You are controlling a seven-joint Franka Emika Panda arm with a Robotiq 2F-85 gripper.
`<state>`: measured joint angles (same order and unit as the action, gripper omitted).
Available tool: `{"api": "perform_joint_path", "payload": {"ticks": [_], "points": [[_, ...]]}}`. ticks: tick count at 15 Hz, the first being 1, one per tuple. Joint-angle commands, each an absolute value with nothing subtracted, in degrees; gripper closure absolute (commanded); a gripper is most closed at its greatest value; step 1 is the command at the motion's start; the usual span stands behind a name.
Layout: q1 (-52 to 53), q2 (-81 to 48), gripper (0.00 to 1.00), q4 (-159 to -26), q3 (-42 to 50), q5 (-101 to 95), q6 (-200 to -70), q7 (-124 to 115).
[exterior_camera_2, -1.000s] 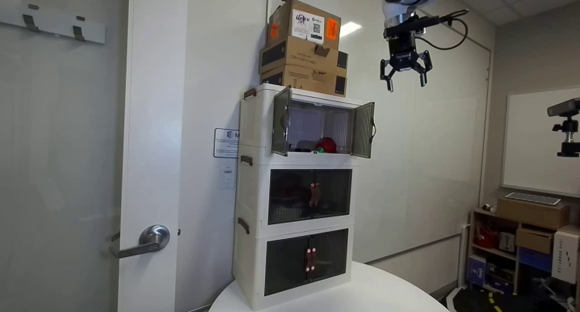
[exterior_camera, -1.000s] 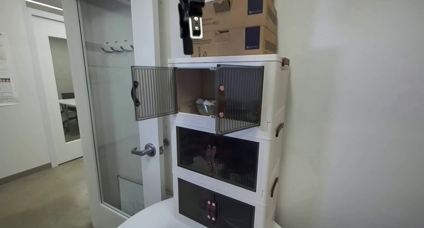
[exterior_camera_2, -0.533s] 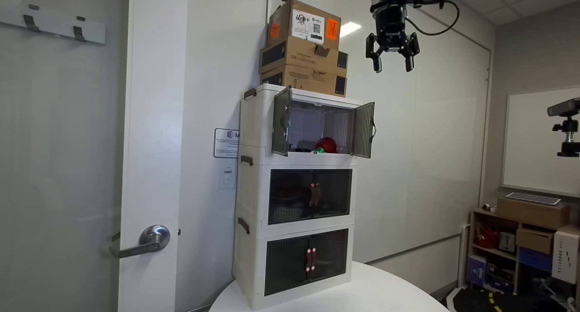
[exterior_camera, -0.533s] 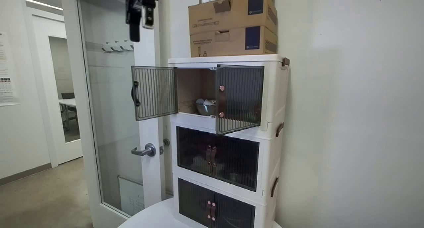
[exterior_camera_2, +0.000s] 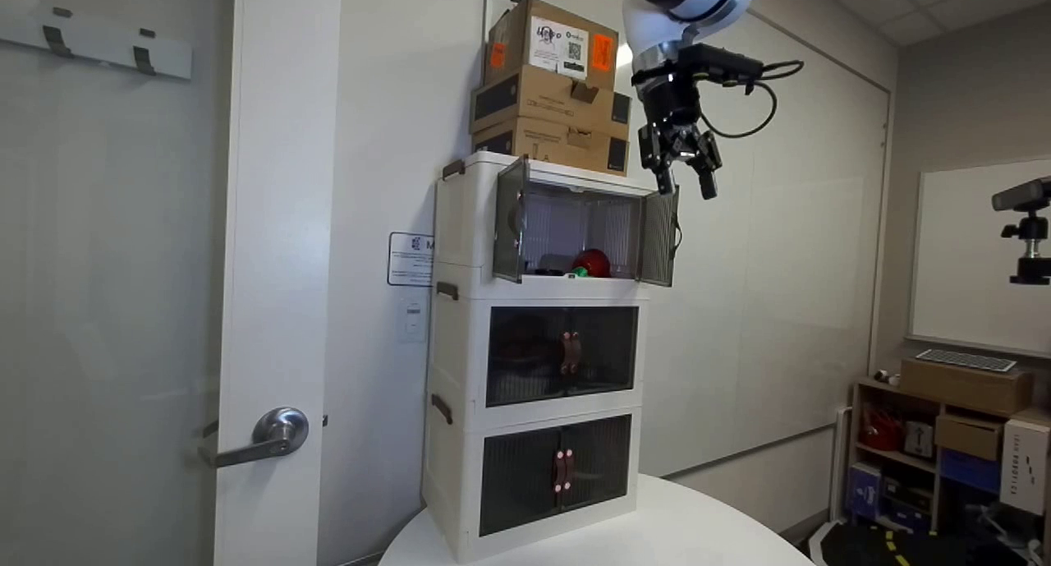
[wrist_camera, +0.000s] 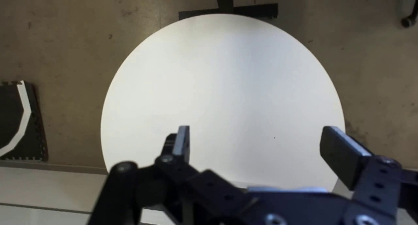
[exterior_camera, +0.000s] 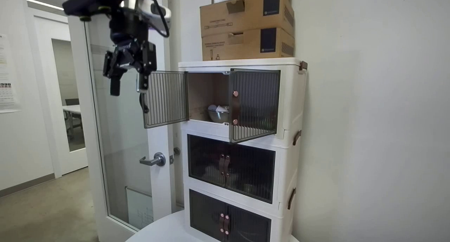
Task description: Open the top drawer
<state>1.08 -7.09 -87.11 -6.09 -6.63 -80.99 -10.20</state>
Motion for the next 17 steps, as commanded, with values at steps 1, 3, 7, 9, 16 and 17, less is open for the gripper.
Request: {"api": "perform_joint_path", "payload": {"ticks": [1, 3, 7, 9, 16, 17], "points": [[1.9, -3.4, 0.00, -95.5, -5.2, -7.6, -87.2, 0.6], [1.1, -1.4, 0.00, -98.7, -4.5, -5.4, -94.3, 4.2], [0.3, 3.1, 0.00, -105.2, -2.9, 1.2, -107.3, 6.0], [0.4, 5.1, 0.00, -108.2, -2.3, 3.2, -112.4, 5.0], [0.9, 5.4, 0.00, -109.3, -2.1, 1.4, -112.5, 4.4], [0.9, 5.5, 0.00, -109.4, -2.1, 1.4, -112.5, 4.4]]}}
